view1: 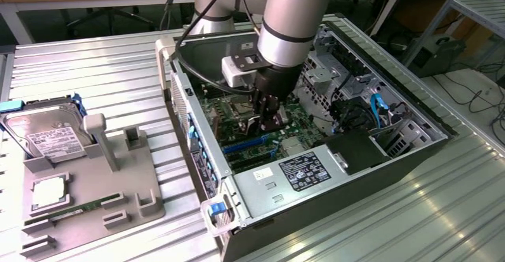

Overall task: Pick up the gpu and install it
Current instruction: 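Insert the gpu into the slot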

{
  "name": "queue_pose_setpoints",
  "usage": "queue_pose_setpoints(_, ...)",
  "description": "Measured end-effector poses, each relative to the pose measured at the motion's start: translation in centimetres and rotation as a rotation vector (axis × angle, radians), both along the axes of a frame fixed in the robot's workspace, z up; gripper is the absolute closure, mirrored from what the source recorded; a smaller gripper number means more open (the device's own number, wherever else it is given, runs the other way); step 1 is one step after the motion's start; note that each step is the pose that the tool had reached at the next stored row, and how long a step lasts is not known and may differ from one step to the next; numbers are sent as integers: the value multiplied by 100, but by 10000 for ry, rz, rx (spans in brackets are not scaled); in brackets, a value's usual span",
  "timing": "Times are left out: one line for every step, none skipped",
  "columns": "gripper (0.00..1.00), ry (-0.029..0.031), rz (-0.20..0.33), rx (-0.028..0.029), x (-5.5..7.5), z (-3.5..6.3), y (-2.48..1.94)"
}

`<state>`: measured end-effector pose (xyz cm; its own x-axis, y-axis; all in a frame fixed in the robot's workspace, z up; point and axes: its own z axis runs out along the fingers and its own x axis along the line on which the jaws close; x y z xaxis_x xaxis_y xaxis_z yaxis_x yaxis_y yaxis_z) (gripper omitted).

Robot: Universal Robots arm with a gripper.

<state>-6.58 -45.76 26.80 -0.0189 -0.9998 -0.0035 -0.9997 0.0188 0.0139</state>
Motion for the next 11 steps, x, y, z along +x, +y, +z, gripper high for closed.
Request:
queue_pose_setpoints(73, 0, 6, 1, -9, -12, 0)
queue_pose_setpoints(73, 1, 11, -1, -20, -24, -1)
queue_pose_setpoints(73, 0, 18, 0, -29, -37, -1)
queue_pose_setpoints(73, 1, 33, -1, -34, -58, -3)
queue_pose_setpoints(73, 0, 48, 0, -41, -85, -4)
queue_pose_setpoints(73, 0, 61, -1, -46, -98, -5)
queue_pose_setpoints(73, 0, 76, 0, -53, -111, -5)
queue_pose_setpoints(73, 0, 88, 0, -62, -121, -5)
queue_pose_setpoints(73, 1, 102, -1, -68, -132, -7)
queue_pose_setpoints(73, 2, 116, -4, -72, -143, -20)
queue_pose_setpoints(73, 1, 129, -1, -78, -156, -34)
